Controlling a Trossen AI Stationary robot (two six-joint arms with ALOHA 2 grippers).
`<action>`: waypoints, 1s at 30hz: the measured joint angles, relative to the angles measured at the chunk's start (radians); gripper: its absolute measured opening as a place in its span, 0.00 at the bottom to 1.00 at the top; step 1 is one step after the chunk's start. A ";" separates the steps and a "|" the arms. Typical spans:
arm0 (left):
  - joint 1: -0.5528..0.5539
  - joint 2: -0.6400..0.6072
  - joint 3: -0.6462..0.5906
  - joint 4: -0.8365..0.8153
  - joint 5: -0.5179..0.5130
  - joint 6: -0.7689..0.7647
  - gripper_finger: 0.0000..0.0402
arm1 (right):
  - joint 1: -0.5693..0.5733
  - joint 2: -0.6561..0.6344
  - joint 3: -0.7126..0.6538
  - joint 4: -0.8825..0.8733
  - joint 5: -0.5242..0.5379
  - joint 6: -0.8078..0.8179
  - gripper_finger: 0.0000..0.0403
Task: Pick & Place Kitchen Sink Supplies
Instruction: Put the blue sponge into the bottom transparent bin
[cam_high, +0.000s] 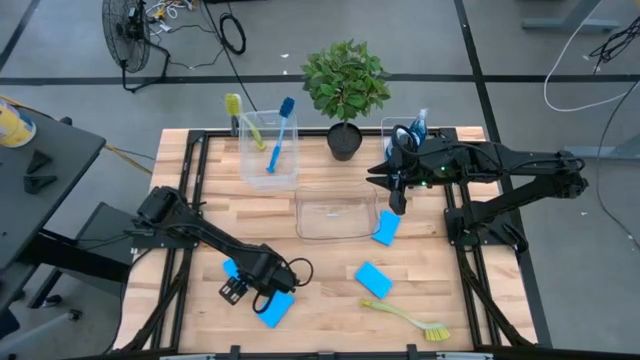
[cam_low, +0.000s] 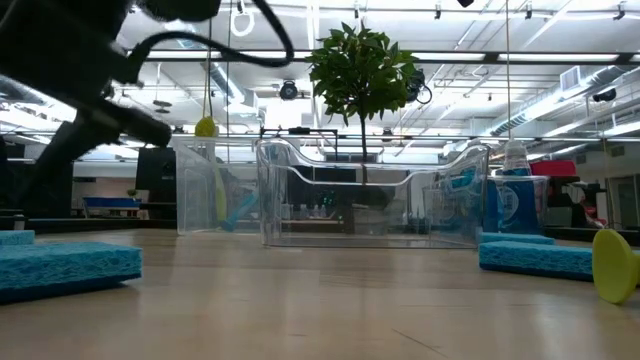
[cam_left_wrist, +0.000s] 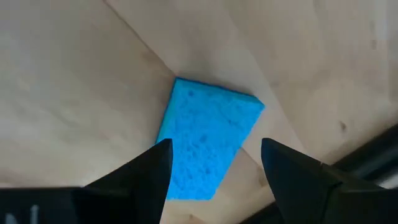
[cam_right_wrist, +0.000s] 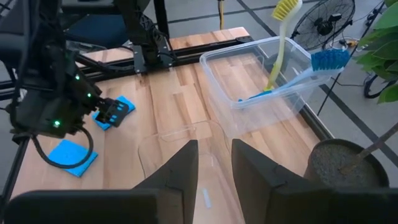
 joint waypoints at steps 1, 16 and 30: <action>0.000 0.000 -0.016 0.018 -0.003 0.002 0.63 | 0.000 0.000 0.000 -0.001 0.000 0.000 0.24; 0.001 -0.001 -0.144 0.122 0.004 0.022 0.57 | 0.000 0.000 0.000 0.000 0.000 0.010 0.24; 0.006 -0.008 -0.089 0.054 -0.003 0.001 0.46 | 0.000 0.000 0.000 0.000 0.015 0.008 0.24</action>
